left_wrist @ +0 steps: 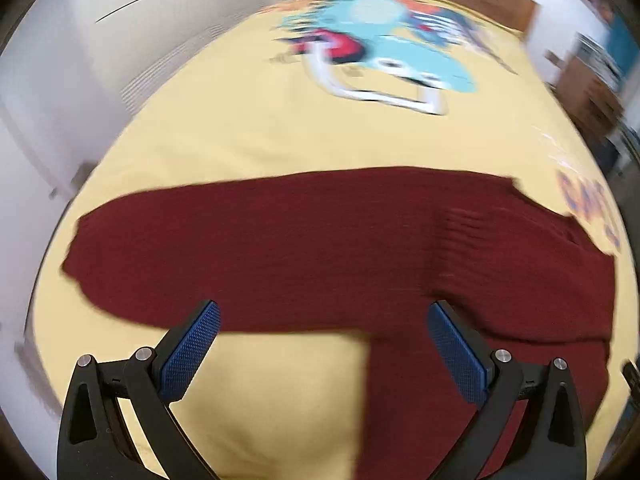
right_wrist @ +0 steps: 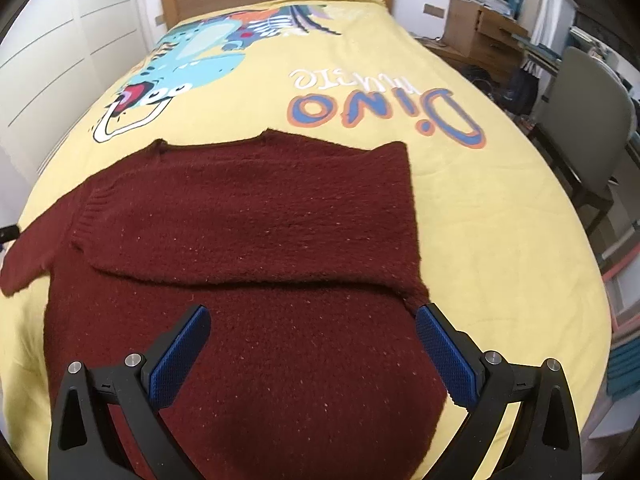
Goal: Fold small clothes
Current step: 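Grasp the other sweater cuff with the left gripper, then fold the held sleeve across the sweater body and release it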
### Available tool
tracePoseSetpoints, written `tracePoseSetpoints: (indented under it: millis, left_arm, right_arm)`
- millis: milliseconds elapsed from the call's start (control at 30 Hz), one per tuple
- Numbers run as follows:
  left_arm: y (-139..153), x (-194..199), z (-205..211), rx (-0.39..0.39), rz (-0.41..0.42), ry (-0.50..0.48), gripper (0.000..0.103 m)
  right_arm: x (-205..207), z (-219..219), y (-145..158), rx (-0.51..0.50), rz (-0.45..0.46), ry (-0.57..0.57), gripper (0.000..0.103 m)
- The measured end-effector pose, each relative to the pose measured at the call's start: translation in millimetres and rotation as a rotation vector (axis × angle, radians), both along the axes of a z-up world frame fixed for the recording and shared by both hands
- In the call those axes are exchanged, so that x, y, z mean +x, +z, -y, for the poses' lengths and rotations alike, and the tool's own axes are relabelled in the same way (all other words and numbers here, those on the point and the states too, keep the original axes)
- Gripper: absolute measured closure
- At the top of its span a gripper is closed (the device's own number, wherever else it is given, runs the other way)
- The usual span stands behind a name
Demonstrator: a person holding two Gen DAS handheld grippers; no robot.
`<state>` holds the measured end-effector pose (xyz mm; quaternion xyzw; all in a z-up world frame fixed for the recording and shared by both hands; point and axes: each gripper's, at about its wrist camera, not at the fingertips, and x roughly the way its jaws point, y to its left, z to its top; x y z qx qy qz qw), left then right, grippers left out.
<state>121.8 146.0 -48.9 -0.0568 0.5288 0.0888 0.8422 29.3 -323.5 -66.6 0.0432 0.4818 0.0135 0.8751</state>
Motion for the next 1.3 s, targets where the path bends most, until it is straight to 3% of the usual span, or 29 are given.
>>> tracePoseSetpoints:
  millis: [367,567,700,900,967,1033,1100,1300]
  left_arm:
    - [-59.2,-18.4,-171.4,-0.182,-0.102,0.499,0.002]
    - [-69.2,-11.2,-214.3,-0.221,-0.114,0.608,0.002]
    - [-70.7,-5.0,-222.2,-0.208,-0.13,0.589,0.006]
    - [-65.2,16.8,-215.5,-0.227,-0.124,0.492,0.057]
    - [-63.4,17.7,-215.8,-0.246,-0.114,0.471,0.087]
    - [-64.2,19.9,-215.6,-0.274,-0.116,0.464,0.089]
    - [-56.8,24.2,-211.9,-0.22,-0.127,0.437,0.09]
    - [-6.3,29.2,-166.5,-0.177,-0.054,0.297,0.09]
  right_arm:
    - [-7.1,1.0,-23.5,-0.047,-0.064,-0.025,0.001]
    - [-1.8,5.7,-29.8,-0.069,-0.091,-0.047,0.001]
    - [3.3,10.1,-31.9,-0.069,-0.101,-0.071,0.001]
    - [8.5,9.5,-36.1,-0.066,-0.104,-0.074,0.001]
    - [9.1,8.3,-35.8,-0.058,-0.101,-0.07,0.001]
    - [9.4,7.1,-33.7,-0.056,-0.095,-0.07,0.001]
    - [9.8,6.0,-30.2,-0.052,-0.086,-0.064,0.001]
    - [11.8,5.4,-13.2,-0.051,-0.037,-0.043,0.001]
